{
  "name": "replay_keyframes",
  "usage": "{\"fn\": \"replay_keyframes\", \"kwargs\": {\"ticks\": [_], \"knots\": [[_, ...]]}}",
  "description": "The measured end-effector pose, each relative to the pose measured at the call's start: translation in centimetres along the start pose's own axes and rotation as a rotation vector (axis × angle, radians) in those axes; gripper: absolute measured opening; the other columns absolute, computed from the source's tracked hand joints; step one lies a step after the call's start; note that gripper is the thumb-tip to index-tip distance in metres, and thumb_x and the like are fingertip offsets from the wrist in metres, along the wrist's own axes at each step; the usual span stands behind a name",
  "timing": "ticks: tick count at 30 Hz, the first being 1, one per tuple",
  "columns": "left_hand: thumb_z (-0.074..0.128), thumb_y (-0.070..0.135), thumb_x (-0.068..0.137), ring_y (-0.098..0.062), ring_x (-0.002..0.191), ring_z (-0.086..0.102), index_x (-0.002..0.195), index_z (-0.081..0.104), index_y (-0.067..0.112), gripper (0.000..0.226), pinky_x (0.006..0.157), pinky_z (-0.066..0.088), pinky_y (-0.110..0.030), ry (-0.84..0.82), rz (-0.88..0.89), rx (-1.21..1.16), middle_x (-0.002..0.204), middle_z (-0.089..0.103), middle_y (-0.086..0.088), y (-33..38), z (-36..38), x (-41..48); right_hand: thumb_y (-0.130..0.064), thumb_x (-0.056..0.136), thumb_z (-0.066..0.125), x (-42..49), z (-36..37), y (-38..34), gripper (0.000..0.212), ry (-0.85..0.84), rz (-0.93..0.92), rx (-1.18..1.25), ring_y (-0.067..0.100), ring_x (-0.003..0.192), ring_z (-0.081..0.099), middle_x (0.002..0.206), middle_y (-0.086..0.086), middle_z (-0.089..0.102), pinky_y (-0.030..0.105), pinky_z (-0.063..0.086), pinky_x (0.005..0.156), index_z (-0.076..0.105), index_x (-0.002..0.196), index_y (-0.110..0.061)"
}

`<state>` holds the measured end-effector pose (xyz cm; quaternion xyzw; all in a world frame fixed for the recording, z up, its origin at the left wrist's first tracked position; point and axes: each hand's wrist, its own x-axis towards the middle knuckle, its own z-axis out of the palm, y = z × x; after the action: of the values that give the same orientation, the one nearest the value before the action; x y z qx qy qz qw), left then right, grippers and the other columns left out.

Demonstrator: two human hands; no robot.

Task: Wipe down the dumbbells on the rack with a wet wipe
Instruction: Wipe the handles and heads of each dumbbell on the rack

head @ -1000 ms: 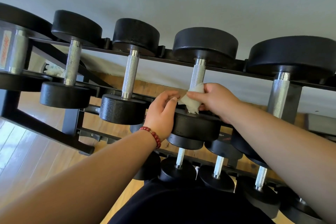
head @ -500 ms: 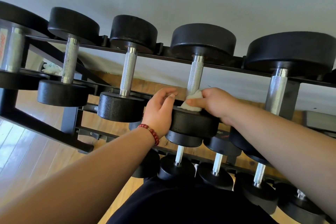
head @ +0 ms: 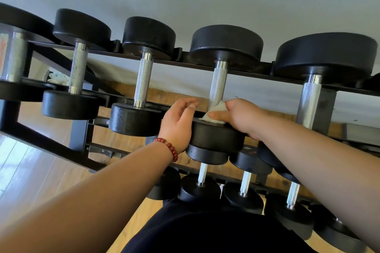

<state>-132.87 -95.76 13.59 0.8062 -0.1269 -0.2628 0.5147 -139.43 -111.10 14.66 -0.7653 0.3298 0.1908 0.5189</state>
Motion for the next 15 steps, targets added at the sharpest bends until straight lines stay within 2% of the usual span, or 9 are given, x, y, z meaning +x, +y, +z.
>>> {"fn": "replay_keyframes", "kwargs": {"ticks": [3,6,11,15], "knots": [[0.044,0.023,0.1,0.005,0.102,0.055,0.112,0.062,0.029,0.023,0.083,0.042,-0.016,0.001,0.0,0.006,0.11,0.064,0.015,-0.01,0.05,-0.09,-0.041,0.089,0.066,-0.15,-0.24,0.11,0.034,-0.008,0.021,-0.1,0.022,0.096,0.06,0.101,0.005,0.067,0.037,0.048,0.091,0.066,0.111,-0.015],[0.044,0.023,0.1,0.007,0.102,0.054,0.117,0.063,0.025,0.025,0.082,0.04,-0.013,0.004,0.0,0.015,0.11,0.063,0.016,0.05,0.06,-0.04,-0.042,0.087,0.069,-0.02,-0.44,-0.11,0.038,-0.017,0.017,-0.072,0.024,0.096,0.061,0.102,0.007,0.068,0.035,0.047,0.088,0.068,0.112,-0.013],[0.044,0.023,0.1,0.016,0.098,0.052,0.118,0.064,0.023,0.027,0.08,0.038,-0.006,0.006,0.009,0.02,0.109,0.062,0.019,0.02,0.1,-0.07,-0.045,0.085,0.069,0.0,-0.49,0.27,0.043,-0.003,0.012,-0.132,0.025,0.099,0.061,0.105,0.008,0.068,0.042,0.049,0.095,0.068,0.113,-0.012],[0.044,0.022,0.1,0.021,0.094,0.051,0.118,0.064,0.022,0.027,0.075,0.036,0.001,0.007,0.023,0.027,0.106,0.061,0.022,0.02,0.1,0.04,-0.047,0.082,0.072,-0.37,-0.93,0.1,0.046,0.048,0.015,-0.195,0.023,0.096,0.06,0.102,0.005,0.066,0.035,0.05,0.086,0.067,0.11,-0.011]]}}
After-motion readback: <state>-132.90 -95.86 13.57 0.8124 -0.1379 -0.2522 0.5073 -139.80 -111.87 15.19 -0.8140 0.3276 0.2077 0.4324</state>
